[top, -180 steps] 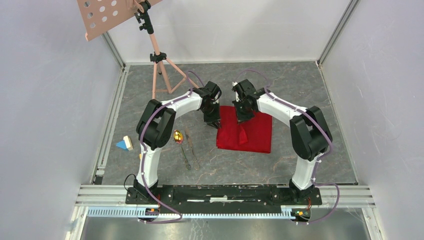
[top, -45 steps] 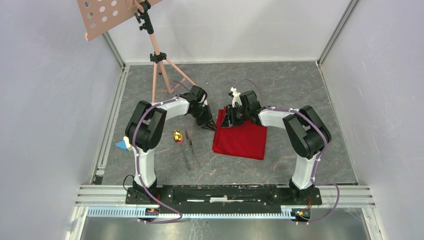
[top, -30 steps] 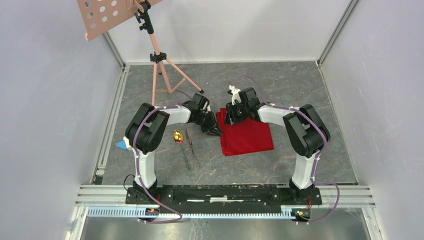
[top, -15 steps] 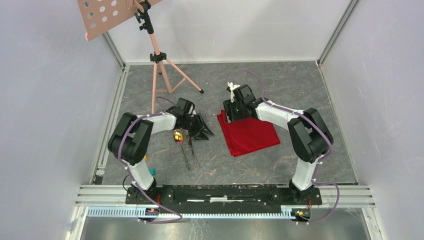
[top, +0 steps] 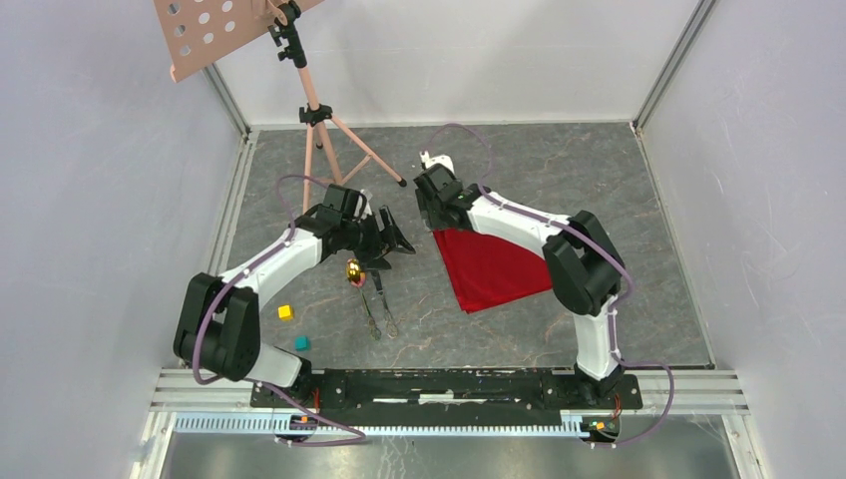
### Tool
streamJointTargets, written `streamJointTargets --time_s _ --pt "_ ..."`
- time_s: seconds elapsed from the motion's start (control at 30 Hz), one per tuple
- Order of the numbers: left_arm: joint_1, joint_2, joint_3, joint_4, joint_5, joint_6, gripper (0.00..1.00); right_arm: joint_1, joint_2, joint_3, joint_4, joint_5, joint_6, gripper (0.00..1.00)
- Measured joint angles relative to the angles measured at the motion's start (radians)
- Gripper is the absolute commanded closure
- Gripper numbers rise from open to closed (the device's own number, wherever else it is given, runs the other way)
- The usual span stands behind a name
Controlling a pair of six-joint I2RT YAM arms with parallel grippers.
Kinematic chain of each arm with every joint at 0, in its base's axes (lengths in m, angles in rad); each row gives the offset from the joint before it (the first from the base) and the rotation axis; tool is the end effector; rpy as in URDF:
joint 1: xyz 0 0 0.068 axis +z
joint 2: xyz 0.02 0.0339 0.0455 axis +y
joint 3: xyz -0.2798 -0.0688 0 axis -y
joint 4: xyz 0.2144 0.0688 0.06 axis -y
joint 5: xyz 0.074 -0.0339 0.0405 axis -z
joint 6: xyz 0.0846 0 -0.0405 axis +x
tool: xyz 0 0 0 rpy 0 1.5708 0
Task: Fold the napkin into a case and place the utensils inside
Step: Fold the square-folded napkin at the center of the board.
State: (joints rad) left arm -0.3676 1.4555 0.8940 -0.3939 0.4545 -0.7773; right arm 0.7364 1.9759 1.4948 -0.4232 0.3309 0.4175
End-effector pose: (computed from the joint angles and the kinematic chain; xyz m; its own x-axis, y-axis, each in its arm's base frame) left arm 0.2553 -0.1381 0.2056 -0.9355 -0.3150 -0.1601 -0.1357 0.7385 -0.6604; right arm 0.3469 0.2774 0.2036 -0.7295 -0.1437 -0.6687 -0.2085 0.9779 0.0172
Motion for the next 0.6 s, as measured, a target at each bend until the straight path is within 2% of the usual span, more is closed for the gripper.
streamJointTargets --time_s 0.3,0.6 --pt "0.0 -0.07 -0.014 -0.031 -0.009 0.04 0.16 0.043 0.142 0.131 -0.088 0.133 0.013 0.49" --pt "0.0 -0.098 -0.05 -0.042 -0.009 0.065 0.16 0.048 0.19 0.191 -0.113 0.187 0.018 0.5"
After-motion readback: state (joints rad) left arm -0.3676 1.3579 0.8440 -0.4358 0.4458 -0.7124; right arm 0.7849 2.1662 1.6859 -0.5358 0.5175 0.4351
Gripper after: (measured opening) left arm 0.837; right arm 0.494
